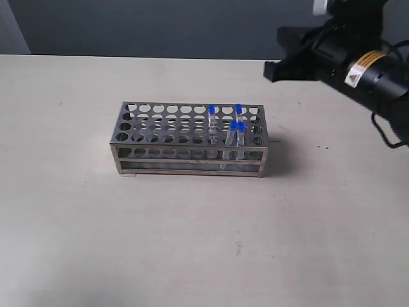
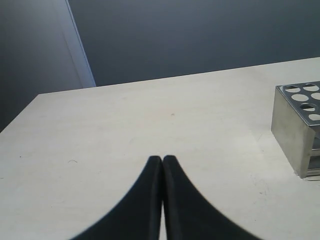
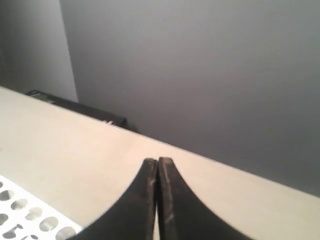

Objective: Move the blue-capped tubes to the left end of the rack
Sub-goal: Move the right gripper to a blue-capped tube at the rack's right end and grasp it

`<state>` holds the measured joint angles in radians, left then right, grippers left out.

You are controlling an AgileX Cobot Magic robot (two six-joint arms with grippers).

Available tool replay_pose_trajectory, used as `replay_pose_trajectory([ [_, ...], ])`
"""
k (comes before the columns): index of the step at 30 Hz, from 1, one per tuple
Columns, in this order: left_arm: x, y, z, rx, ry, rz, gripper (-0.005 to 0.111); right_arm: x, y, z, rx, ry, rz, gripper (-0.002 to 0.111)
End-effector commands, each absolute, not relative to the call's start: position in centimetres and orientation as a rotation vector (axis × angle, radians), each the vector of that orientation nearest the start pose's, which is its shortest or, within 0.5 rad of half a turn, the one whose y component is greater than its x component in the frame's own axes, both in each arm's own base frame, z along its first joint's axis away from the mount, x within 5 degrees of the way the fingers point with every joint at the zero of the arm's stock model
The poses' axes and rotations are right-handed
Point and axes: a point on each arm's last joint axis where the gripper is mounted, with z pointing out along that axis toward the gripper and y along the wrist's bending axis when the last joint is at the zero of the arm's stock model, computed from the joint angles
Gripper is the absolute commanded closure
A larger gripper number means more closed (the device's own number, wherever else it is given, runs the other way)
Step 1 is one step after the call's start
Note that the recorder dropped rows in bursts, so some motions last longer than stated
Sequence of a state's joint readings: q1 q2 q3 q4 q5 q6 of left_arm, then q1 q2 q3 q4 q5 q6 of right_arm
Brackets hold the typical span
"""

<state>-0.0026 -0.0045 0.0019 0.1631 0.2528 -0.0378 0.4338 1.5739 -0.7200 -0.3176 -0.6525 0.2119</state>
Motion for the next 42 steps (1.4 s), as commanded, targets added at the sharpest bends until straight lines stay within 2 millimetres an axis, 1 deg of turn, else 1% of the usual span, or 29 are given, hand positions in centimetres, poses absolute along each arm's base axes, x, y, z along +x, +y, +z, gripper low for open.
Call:
replay_pose_trajectory([
  [1,5.5,0.3,19.2,0.080,1.719,0.112,0.106,29.4,17.0,19.2,-0.715,1.673,0.522,0.094],
  [3,5.5,0.3,19.2,0.080,1.719,0.112,0.106,29.4,17.3,18.1,-0.763,1.687,0.536,0.082],
  [5,5.5,0.3,19.2,0.080,1.719,0.112,0.106,29.3,17.4,17.6,-0.777,1.706,0.557,0.070],
  [7,5.5,0.3,19.2,0.080,1.719,0.112,0.106,29.2,17.5,17.5,-0.800,1.714,0.562,0.065],
  [10,5.5,0.3,19.2,0.080,1.719,0.112,0.106,29.2,17.6,17.6,-0.808,1.691,0.567,0.066],
  [15,5.5,0.3,19.2,0.080,1.719,0.112,0.106,30.2,18.0,17.9,-0.805,1.673,0.563,0.066],
  [20,5.5,0.3,19.2,0.080,1.719,0.112,0.106,31.0,18.4,16.9,-0.808,1.693,0.562,0.068],
  [26,5.5,0.3,19.2,0.080,1.719,0.112,0.106,31.0,18.5,16.0,-0.839,1.719,0.565,0.069],
  [35,5.5,0.3,19.2,0.080,1.721,0.113,0.106,31.0,18.6,13.9,-0.873,1.779,0.578,0.069],
  [42,5.5,0.3,19.2,0.080,1.721,0.113,0.106,30.9,18.7,13.8,-0.879,1.786,0.600,0.069],
])
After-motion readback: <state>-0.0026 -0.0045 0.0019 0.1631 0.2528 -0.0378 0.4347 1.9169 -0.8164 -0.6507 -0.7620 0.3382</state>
